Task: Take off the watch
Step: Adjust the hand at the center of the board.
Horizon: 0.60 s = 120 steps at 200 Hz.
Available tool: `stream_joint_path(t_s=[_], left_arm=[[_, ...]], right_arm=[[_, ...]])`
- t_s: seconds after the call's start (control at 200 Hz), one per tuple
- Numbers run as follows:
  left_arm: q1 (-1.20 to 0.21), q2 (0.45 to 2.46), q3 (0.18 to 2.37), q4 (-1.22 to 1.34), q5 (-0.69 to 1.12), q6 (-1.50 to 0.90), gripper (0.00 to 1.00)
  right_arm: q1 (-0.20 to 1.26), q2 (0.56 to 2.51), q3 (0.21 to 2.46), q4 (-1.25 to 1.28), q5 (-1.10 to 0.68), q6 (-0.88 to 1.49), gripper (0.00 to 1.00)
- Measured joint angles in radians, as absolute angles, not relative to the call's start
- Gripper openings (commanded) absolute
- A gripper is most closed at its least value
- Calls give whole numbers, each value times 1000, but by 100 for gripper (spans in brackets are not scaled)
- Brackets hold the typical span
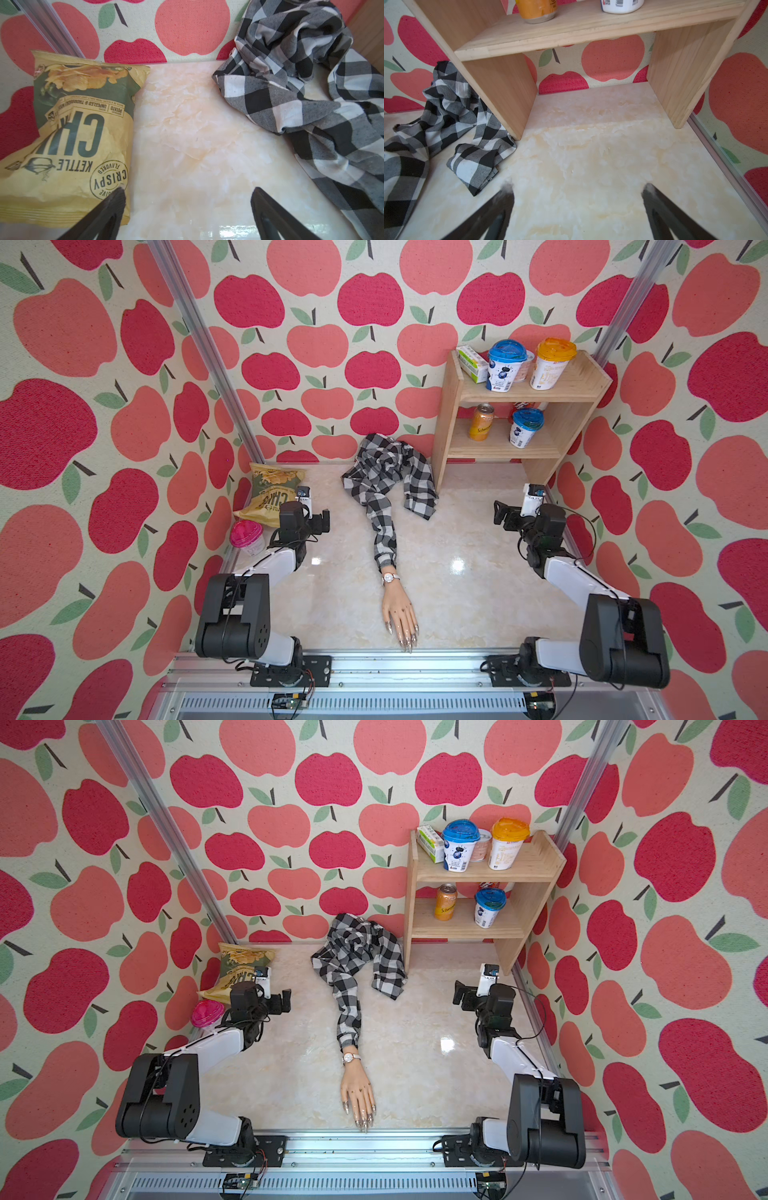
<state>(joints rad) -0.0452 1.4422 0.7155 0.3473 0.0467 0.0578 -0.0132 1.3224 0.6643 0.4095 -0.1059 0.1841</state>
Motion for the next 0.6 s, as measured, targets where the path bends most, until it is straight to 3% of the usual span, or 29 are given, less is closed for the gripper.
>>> stream_joint_path(t_s=[0.285,0.6], left_arm=[[-167,1407,984,-68,-38,-15,97],[-303,1312,1051,-466,-64,-174,97]], right_arm=[[15,1304,804,122,-186,294,99],[570,1339,1125,-252,169,313,93]])
